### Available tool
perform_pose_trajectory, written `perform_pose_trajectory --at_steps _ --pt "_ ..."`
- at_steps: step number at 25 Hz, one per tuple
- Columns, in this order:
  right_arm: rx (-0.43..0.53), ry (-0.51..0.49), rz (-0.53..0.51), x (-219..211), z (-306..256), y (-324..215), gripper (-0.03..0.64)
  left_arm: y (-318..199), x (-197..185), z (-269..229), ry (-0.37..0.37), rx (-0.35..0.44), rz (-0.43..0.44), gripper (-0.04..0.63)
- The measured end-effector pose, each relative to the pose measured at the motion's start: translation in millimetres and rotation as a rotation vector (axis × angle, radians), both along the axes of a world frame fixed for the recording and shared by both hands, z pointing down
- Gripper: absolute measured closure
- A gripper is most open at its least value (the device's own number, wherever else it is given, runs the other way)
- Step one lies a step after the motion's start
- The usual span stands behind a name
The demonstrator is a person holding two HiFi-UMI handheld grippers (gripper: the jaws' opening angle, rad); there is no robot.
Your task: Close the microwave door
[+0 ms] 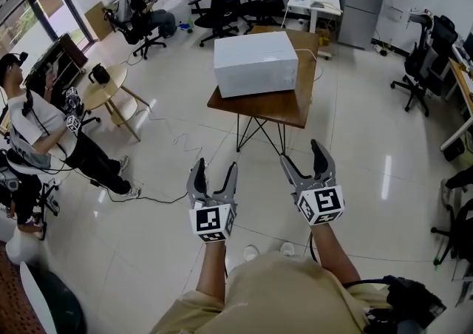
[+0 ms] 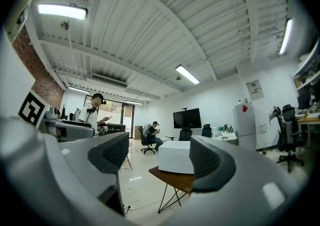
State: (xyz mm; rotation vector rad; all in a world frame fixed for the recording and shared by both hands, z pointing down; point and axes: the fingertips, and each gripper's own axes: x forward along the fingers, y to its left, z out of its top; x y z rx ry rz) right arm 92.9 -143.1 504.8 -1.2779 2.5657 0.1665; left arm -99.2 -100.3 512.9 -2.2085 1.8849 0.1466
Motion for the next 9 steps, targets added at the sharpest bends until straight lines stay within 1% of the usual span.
perform_pose_trajectory --at_steps 4,9 --pt "-0.004 0.002 -0.001 -2.1 2.8 2.4 0.247 1.7 -4.8 0.1 0.008 0.008 -0.012 0.261" --pt "-0.011 0.004 -0.003 -4.3 5.4 -0.1 0.249 0.4 -3.7 -3.0 0.031 -0.003 -0.001 0.261"
